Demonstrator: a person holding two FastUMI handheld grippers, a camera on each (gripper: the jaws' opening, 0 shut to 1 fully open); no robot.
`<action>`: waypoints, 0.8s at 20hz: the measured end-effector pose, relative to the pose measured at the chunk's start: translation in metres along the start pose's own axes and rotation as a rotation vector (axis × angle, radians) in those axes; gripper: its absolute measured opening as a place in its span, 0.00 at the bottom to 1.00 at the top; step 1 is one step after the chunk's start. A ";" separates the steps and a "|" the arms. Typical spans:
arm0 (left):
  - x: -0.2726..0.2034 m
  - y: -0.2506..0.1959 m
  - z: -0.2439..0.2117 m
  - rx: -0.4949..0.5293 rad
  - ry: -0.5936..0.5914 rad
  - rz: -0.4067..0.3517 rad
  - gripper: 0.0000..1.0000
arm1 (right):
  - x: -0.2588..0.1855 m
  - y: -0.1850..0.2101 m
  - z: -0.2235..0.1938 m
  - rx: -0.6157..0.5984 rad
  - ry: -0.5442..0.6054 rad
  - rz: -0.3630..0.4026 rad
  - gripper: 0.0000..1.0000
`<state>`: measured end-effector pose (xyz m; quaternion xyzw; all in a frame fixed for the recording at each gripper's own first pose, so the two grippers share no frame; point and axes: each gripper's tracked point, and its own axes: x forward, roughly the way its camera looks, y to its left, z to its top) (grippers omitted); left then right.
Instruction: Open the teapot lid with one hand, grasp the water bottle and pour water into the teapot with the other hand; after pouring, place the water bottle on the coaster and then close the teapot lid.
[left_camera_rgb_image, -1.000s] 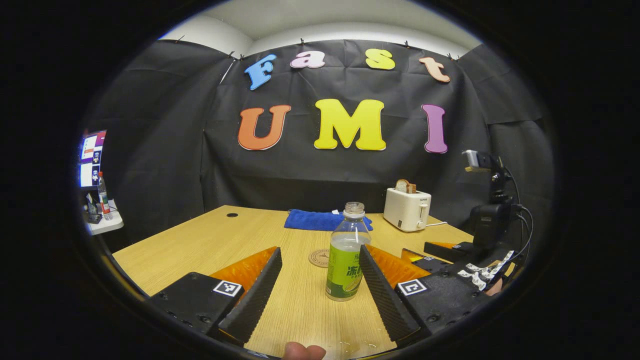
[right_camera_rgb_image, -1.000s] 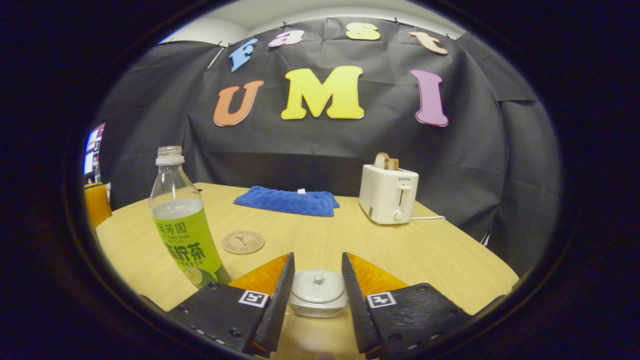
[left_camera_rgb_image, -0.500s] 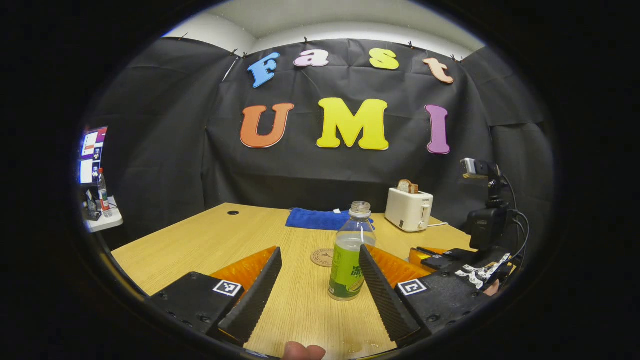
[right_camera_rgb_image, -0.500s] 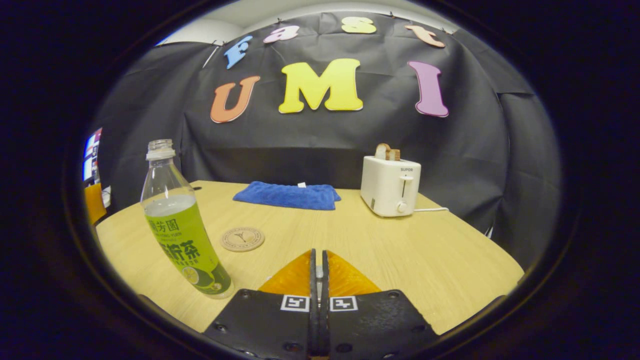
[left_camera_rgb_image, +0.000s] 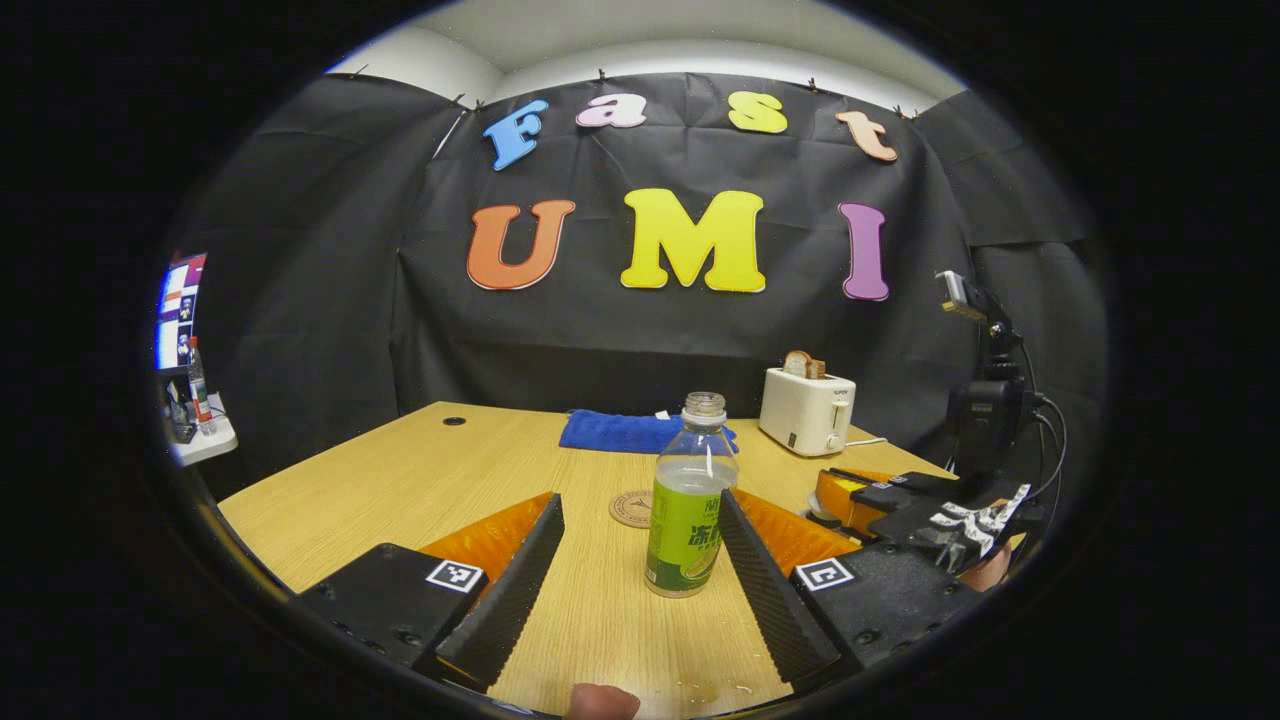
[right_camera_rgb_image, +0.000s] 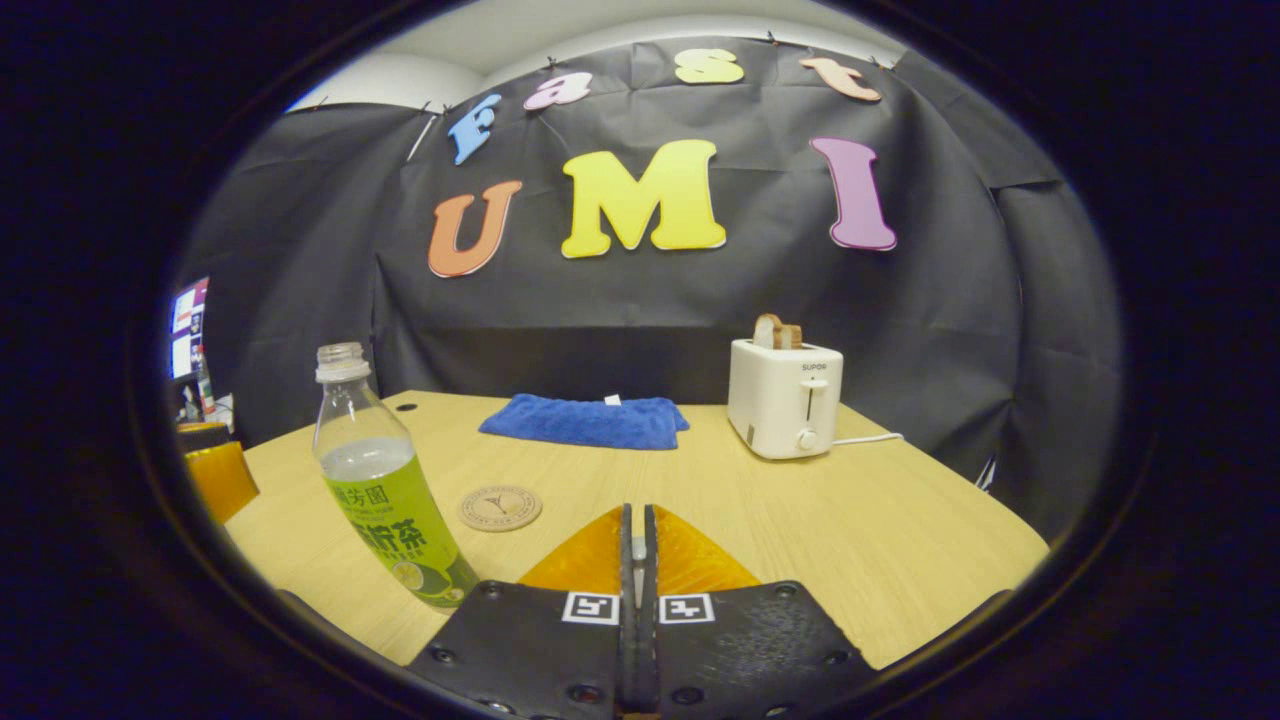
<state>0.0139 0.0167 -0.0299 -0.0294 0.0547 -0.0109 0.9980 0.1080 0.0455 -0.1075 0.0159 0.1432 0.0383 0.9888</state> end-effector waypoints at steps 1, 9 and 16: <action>0.000 -0.004 -0.001 -0.003 0.003 -0.011 0.98 | -0.002 -0.002 0.002 -0.002 -0.003 -0.001 0.00; 0.013 -0.023 -0.023 -0.028 0.048 -0.041 0.98 | -0.038 -0.022 0.016 -0.007 -0.042 -0.006 0.00; 0.041 -0.028 -0.054 0.011 0.114 -0.026 0.98 | -0.044 -0.041 0.011 -0.001 -0.028 -0.017 0.00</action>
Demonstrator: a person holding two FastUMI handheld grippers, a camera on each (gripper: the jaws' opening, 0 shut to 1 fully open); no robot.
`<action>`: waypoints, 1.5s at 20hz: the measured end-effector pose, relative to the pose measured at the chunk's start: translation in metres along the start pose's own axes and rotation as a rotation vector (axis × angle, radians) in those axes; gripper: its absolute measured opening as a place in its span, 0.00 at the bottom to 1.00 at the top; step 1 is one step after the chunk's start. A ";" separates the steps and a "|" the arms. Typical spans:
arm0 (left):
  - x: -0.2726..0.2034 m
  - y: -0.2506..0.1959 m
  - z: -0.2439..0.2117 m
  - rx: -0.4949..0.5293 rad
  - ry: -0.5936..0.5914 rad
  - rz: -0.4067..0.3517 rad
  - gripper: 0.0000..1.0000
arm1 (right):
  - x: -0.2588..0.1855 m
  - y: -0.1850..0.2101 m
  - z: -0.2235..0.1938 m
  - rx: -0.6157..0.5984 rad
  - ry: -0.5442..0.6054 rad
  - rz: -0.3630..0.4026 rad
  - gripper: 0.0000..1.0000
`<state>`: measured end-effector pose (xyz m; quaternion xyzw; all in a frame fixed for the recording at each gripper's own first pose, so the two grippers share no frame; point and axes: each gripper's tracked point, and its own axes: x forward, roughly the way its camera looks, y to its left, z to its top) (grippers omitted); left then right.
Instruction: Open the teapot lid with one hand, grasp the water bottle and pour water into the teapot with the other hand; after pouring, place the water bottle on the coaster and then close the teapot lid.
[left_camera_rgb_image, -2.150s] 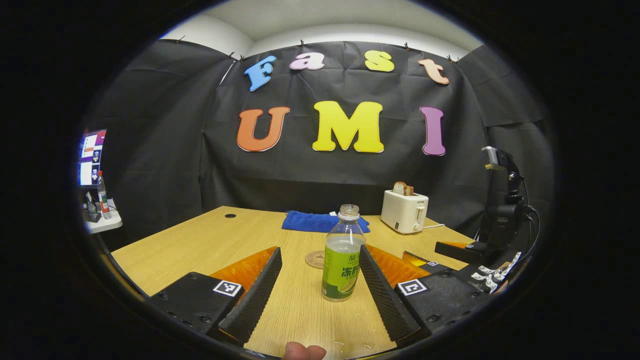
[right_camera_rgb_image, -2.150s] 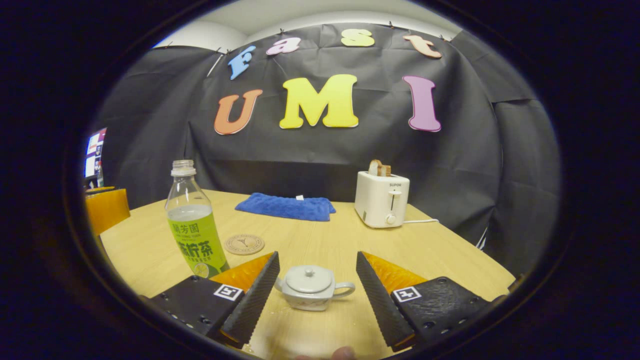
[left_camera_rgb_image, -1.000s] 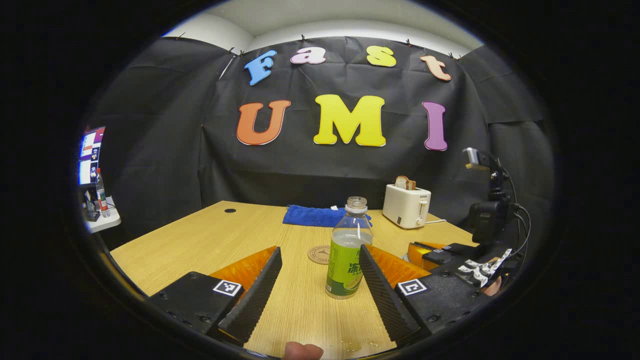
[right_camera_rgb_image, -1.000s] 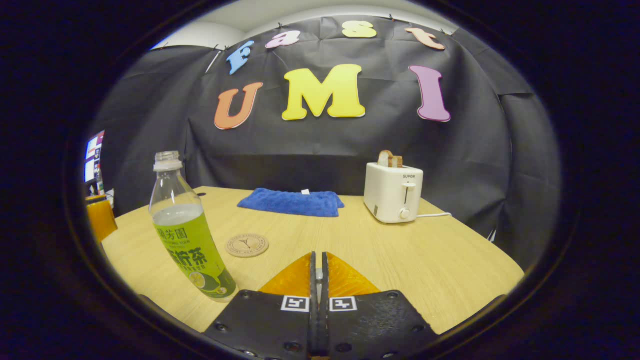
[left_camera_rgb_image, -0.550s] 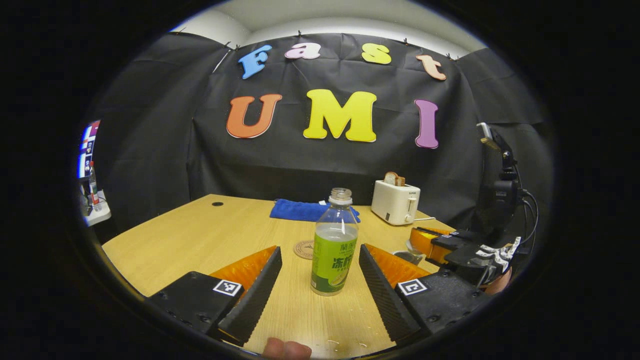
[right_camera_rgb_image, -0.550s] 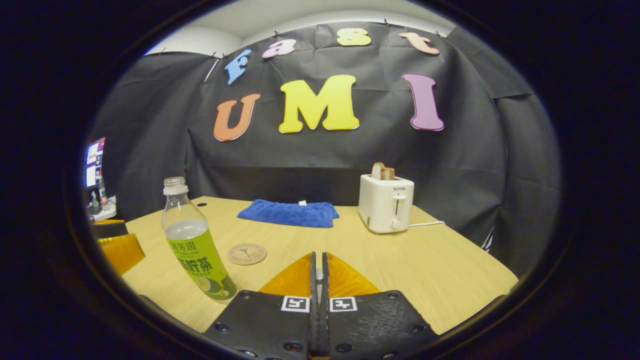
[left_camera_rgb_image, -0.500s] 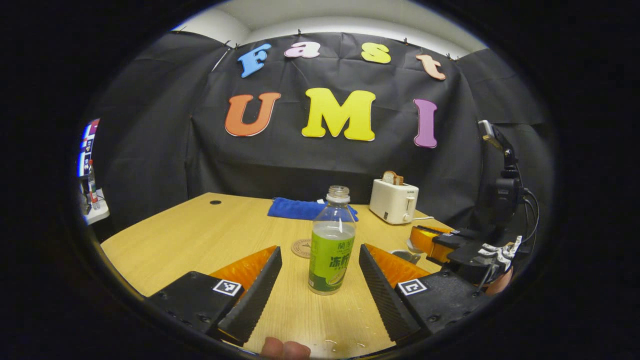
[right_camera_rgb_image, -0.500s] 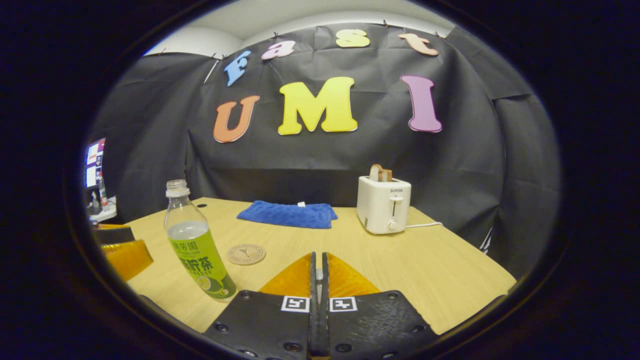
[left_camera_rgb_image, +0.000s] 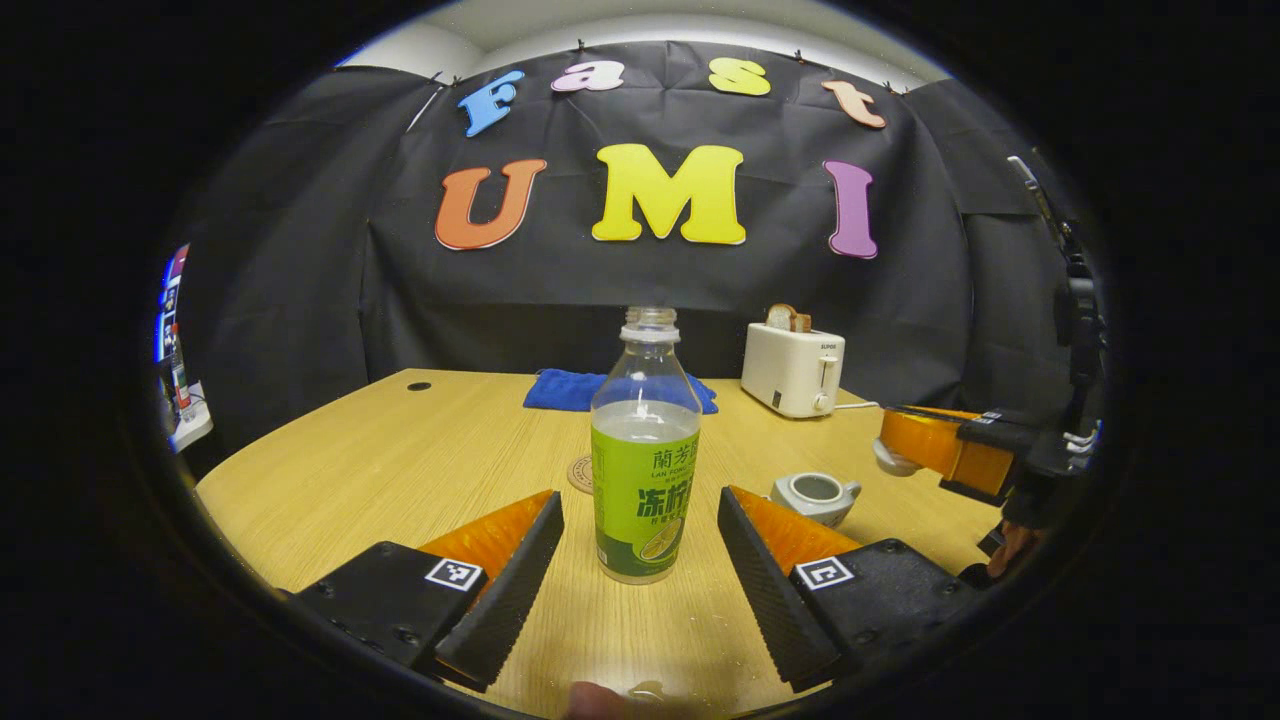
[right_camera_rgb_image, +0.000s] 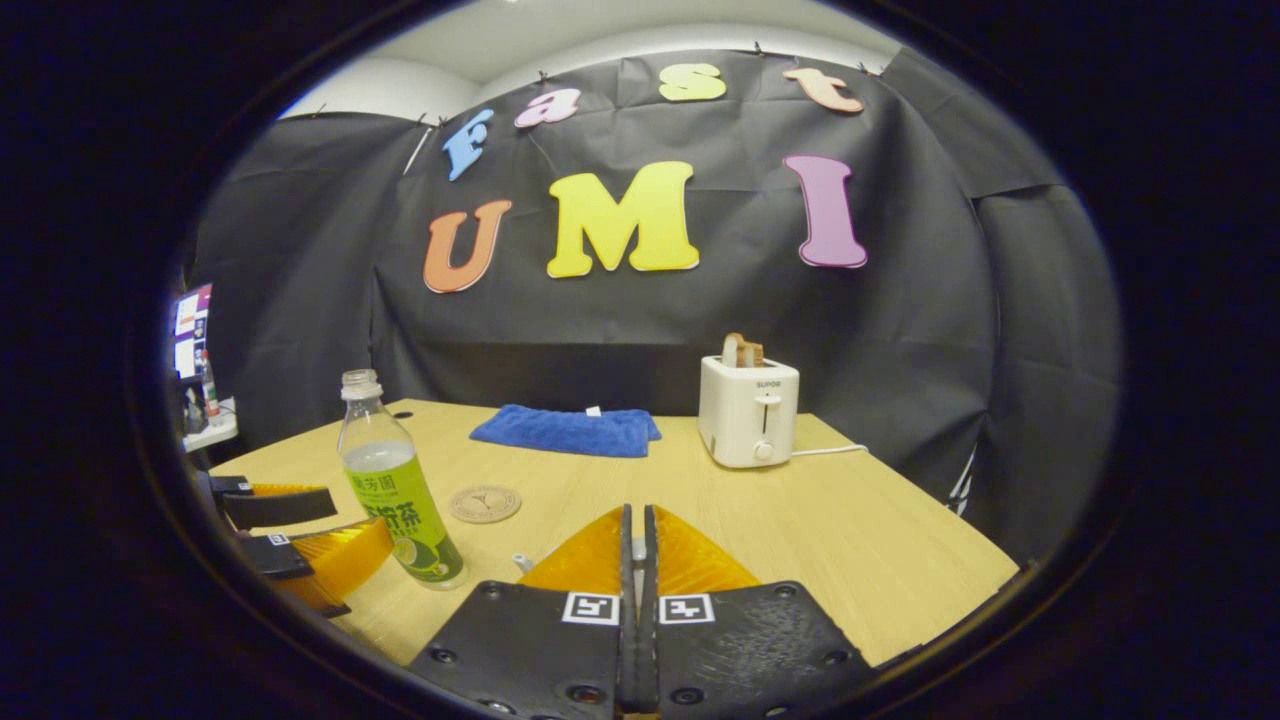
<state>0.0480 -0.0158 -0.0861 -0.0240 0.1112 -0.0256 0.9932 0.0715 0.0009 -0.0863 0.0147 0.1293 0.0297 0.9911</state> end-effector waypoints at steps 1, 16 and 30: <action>0.005 0.000 -0.004 -0.006 0.011 0.001 0.98 | 0.000 -0.003 -0.001 -0.002 0.001 -0.004 0.00; 0.044 0.002 -0.028 0.018 0.092 0.018 0.87 | 0.001 -0.023 -0.008 -0.007 0.027 -0.023 0.00; 0.032 0.038 0.008 0.549 0.156 0.164 0.75 | -0.010 -0.040 -0.006 0.026 0.016 0.008 0.00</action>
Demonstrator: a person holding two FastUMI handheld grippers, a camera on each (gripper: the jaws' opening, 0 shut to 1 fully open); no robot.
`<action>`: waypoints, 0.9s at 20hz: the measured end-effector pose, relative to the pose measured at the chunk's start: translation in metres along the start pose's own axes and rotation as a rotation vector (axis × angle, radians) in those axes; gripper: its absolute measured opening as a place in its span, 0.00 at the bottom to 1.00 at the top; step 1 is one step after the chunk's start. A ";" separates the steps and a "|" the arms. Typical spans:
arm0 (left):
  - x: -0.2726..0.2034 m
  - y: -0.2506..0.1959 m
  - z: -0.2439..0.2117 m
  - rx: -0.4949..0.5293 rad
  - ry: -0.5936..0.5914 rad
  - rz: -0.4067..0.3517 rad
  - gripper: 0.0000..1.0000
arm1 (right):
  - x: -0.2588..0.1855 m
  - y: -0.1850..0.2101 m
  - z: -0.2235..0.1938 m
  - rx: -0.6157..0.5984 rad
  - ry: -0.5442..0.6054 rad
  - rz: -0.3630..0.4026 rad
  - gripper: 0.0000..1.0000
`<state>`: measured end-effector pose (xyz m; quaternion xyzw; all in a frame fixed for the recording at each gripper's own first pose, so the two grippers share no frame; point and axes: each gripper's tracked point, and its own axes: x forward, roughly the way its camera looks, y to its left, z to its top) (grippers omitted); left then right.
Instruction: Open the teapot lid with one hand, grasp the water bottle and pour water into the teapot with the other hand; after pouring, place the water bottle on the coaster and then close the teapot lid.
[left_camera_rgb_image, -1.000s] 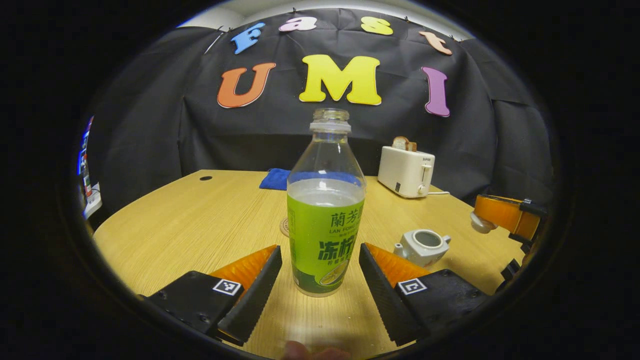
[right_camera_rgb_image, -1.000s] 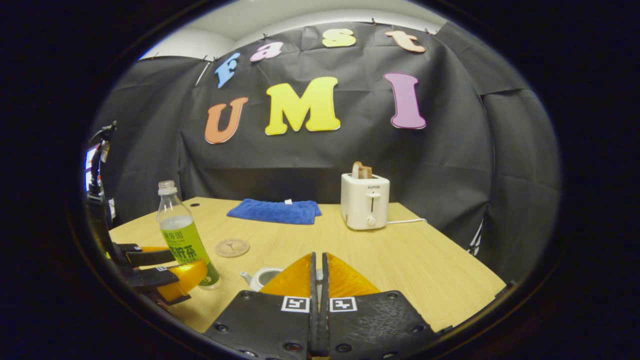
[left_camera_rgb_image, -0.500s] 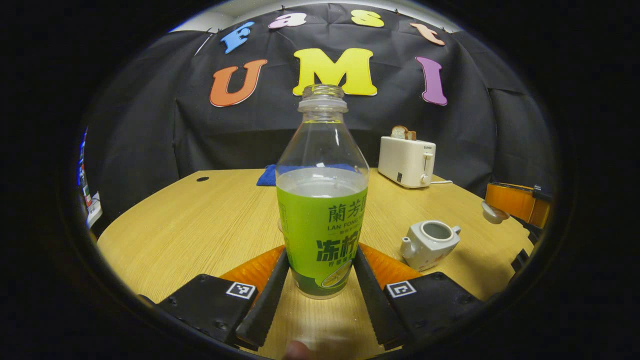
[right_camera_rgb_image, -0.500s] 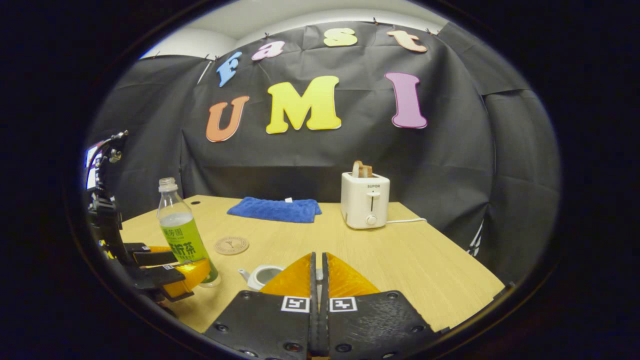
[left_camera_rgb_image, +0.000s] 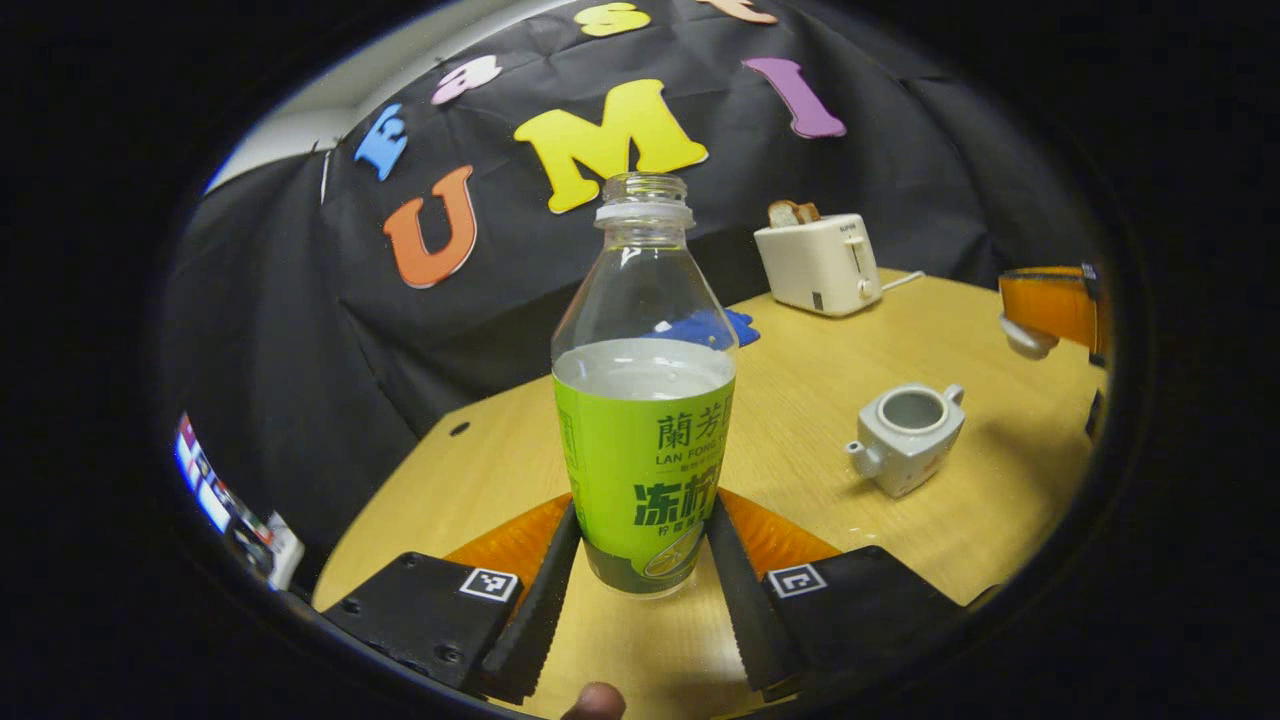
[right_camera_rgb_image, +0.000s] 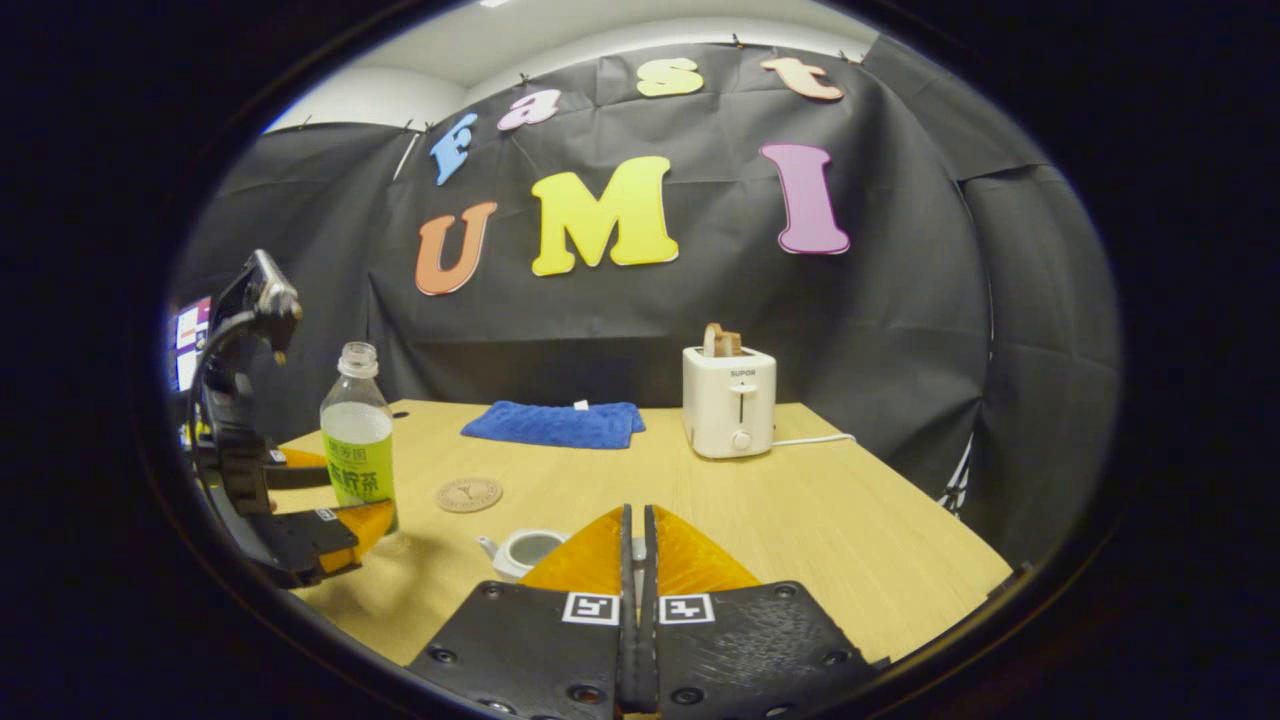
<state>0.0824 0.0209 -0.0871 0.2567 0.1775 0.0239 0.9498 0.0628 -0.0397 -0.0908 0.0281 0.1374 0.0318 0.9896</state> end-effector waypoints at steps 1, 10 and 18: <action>0.000 0.006 0.003 0.072 -0.005 0.017 0.75 | -0.002 -0.005 0.000 0.001 -0.002 -0.003 0.00; 0.006 0.011 0.011 0.546 0.031 0.029 0.75 | -0.008 -0.033 -0.008 0.006 0.009 -0.018 0.00; 0.012 0.013 0.014 0.931 0.091 0.034 0.75 | -0.011 -0.048 -0.015 0.006 0.019 -0.021 0.00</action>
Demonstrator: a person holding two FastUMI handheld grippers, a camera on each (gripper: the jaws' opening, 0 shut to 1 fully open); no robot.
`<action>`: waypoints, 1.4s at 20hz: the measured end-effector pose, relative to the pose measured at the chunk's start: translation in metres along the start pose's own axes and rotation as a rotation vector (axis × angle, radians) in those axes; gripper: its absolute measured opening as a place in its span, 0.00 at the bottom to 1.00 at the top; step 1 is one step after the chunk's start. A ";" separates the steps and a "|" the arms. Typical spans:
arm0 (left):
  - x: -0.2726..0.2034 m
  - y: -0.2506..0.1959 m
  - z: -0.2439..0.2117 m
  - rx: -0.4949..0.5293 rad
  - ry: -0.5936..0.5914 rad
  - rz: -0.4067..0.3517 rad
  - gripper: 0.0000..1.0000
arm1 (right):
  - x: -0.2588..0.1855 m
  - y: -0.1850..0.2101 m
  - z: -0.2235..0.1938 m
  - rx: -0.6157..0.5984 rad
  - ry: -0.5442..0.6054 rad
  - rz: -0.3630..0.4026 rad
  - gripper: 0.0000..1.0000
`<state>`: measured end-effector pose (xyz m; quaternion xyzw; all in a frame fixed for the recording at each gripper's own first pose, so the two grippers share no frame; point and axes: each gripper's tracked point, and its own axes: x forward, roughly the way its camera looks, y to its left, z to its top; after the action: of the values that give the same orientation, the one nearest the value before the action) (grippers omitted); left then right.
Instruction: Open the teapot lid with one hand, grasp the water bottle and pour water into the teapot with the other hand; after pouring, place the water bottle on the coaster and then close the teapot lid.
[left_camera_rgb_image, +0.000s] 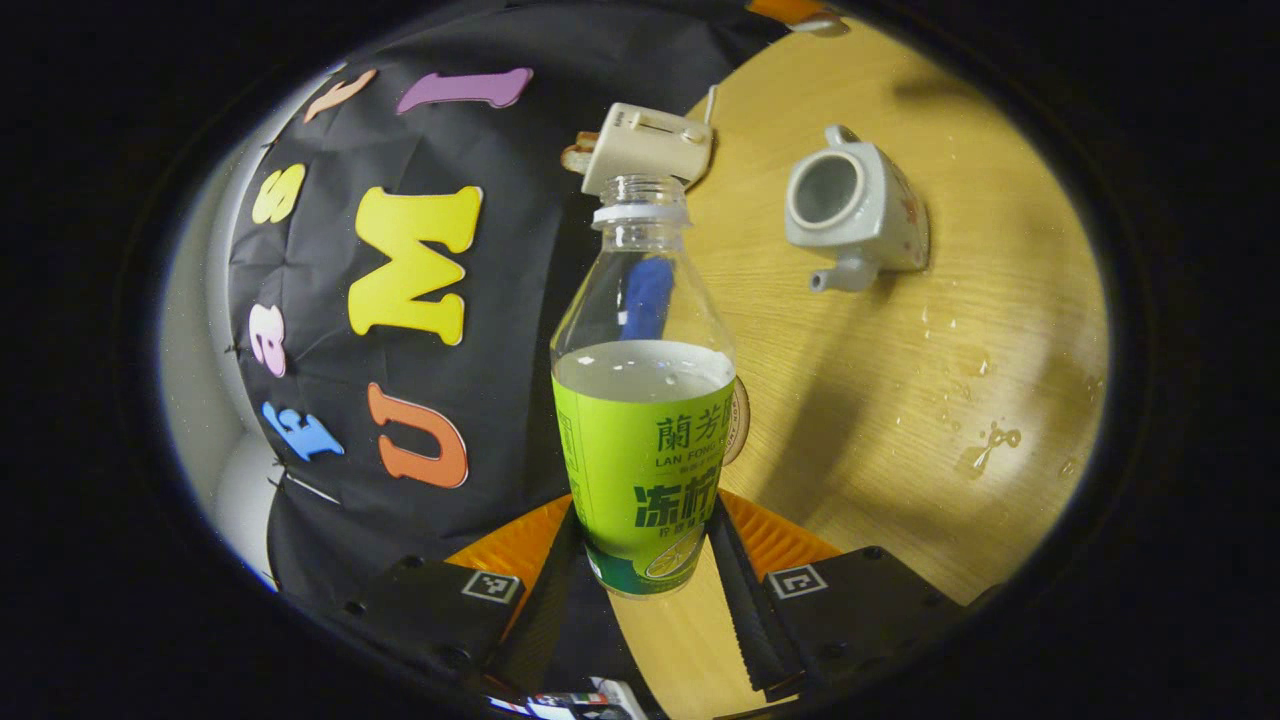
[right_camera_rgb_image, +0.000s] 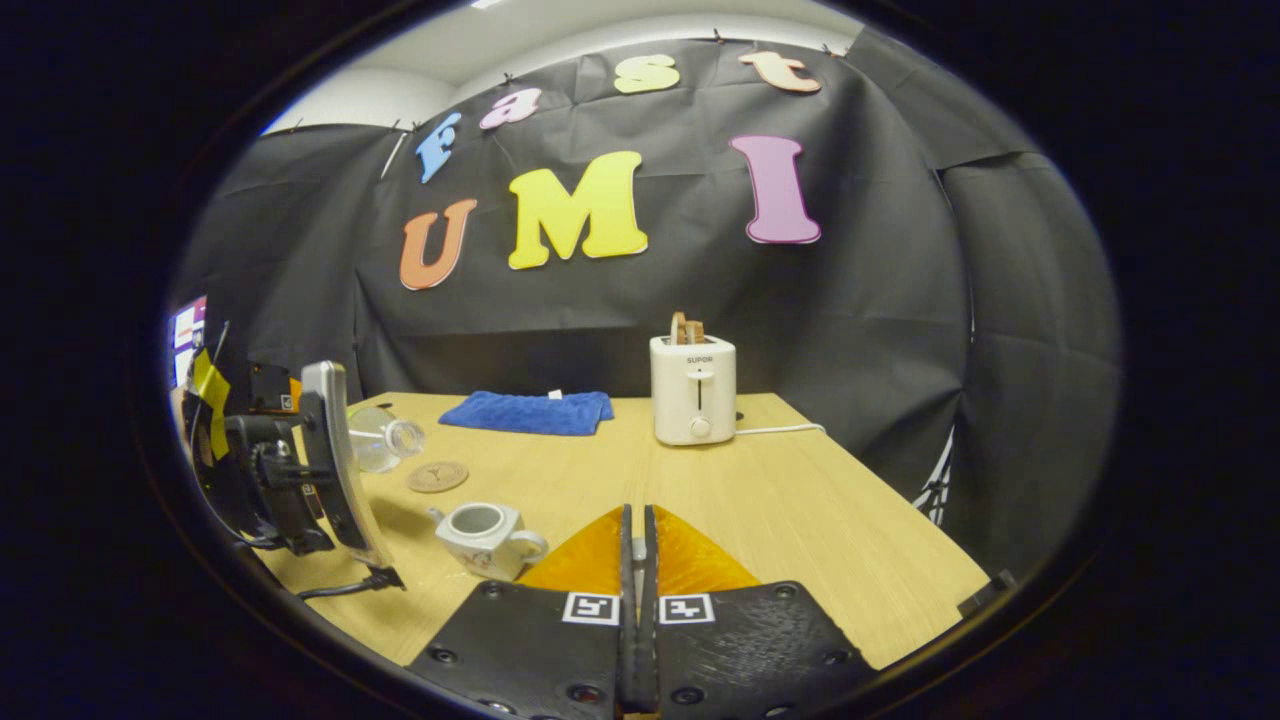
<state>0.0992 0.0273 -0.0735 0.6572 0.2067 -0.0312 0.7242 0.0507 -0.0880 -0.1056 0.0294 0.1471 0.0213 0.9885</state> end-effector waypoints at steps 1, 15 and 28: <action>0.002 0.000 0.003 0.038 0.006 -0.004 0.75 | -0.001 -0.002 -0.001 0.004 0.000 0.000 0.00; 0.007 0.017 0.021 0.319 0.036 0.053 0.74 | 0.002 -0.013 -0.013 0.036 0.005 0.005 0.00; 0.004 0.034 0.041 0.507 0.033 0.159 0.74 | 0.000 -0.013 -0.007 0.043 -0.008 0.015 0.00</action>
<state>0.1245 -0.0065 -0.0409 0.8322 0.1517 -0.0146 0.5331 0.0489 -0.1006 -0.1129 0.0518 0.1435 0.0253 0.9880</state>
